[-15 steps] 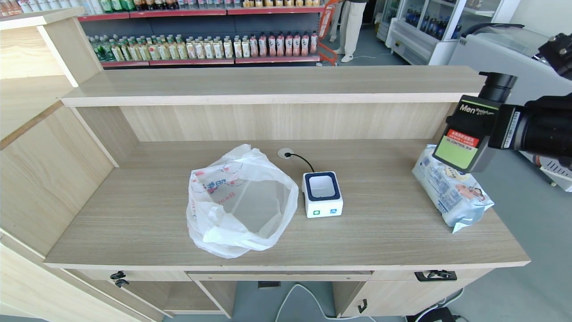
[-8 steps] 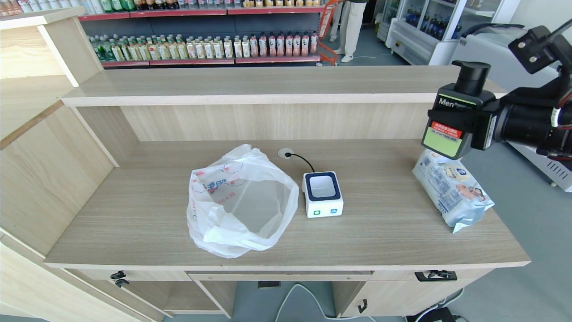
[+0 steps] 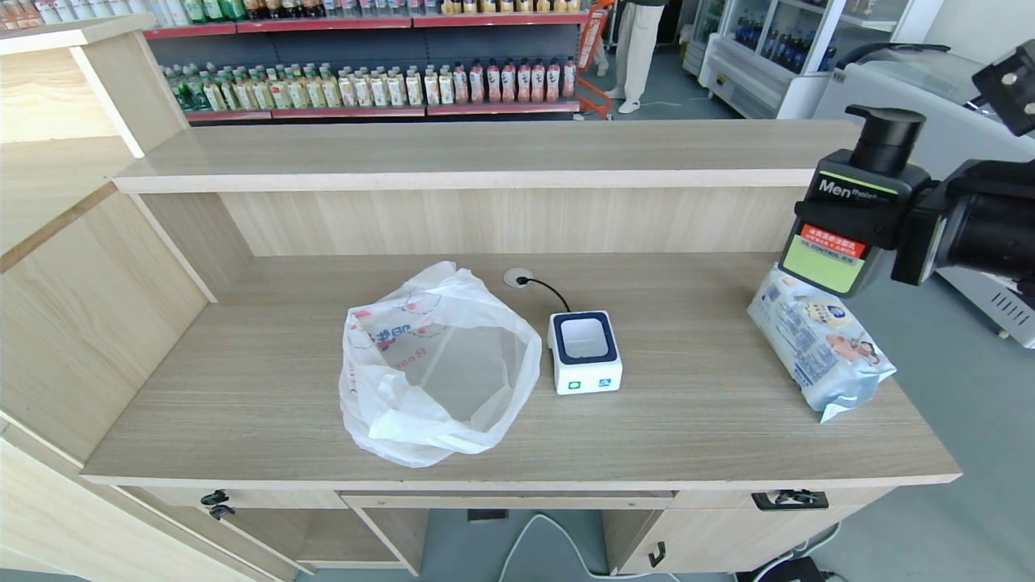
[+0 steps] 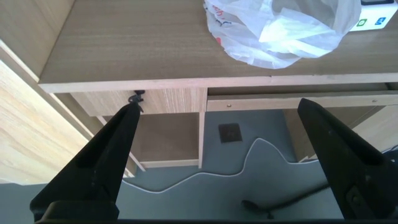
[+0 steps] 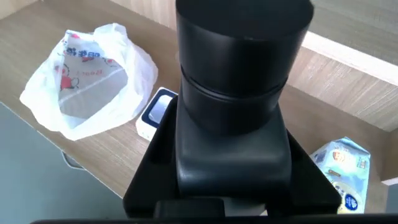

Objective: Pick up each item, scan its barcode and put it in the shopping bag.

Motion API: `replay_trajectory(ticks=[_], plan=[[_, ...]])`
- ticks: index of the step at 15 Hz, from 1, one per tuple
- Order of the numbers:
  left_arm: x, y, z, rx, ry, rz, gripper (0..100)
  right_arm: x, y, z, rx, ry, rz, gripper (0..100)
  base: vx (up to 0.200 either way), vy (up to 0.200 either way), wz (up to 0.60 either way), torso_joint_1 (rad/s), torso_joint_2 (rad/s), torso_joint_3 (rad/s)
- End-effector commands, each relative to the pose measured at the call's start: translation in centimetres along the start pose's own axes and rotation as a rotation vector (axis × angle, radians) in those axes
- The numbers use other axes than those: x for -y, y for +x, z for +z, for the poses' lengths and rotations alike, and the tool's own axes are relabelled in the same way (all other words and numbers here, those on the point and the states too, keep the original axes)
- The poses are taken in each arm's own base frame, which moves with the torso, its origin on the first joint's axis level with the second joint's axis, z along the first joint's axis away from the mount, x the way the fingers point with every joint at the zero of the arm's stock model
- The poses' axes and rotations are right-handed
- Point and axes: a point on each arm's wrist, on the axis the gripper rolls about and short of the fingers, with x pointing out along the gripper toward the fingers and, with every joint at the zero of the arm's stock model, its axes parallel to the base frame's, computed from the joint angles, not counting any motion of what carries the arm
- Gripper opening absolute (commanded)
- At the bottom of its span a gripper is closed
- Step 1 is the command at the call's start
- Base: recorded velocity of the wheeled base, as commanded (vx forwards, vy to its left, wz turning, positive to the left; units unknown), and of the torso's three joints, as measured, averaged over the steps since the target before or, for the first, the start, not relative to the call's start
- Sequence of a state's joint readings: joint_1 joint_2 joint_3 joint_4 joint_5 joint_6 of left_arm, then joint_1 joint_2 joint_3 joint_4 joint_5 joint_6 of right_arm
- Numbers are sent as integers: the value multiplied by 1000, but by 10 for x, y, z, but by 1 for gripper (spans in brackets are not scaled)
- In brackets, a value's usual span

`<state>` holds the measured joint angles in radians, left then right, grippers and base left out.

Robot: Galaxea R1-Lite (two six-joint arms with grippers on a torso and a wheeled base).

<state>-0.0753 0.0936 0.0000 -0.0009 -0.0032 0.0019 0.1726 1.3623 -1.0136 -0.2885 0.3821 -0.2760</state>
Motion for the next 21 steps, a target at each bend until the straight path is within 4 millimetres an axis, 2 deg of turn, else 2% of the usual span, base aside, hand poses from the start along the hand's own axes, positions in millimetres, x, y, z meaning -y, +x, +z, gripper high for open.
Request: replay_trajectory(ticks=[1, 3, 7, 9, 11, 17, 21], plan=[[0, 0, 0, -1, 0, 0, 100, -2, -8, 7, 33, -12, -4, 0, 0, 0, 600, 7, 2, 2], [0, 0, 0, -1, 0, 2, 100, -4, -11, 7, 34, -12, -1, 0, 0, 0, 600, 5, 0, -2], [0, 0, 0, -1, 0, 0, 100, 0, -8, -2, -9, 23, -3, 0, 0, 0, 0, 0, 0, 0], [0, 0, 0, -1, 0, 0, 100, 15, 4, -18, -54, 213, -11, 0, 0, 0, 0, 0, 0, 0], [0, 0, 0, -1, 0, 0, 100, 34, 11, -41, -99, 328, 73, 0, 0, 0, 0, 0, 0, 0], [0, 0, 0, -1, 0, 0, 100, 81, 26, -104, -165, 532, 205, 0, 0, 0, 0, 0, 0, 0], [0, 0, 0, -1, 0, 0, 100, 93, 42, -128, -154, 567, 235, 0, 0, 0, 0, 0, 0, 0]])
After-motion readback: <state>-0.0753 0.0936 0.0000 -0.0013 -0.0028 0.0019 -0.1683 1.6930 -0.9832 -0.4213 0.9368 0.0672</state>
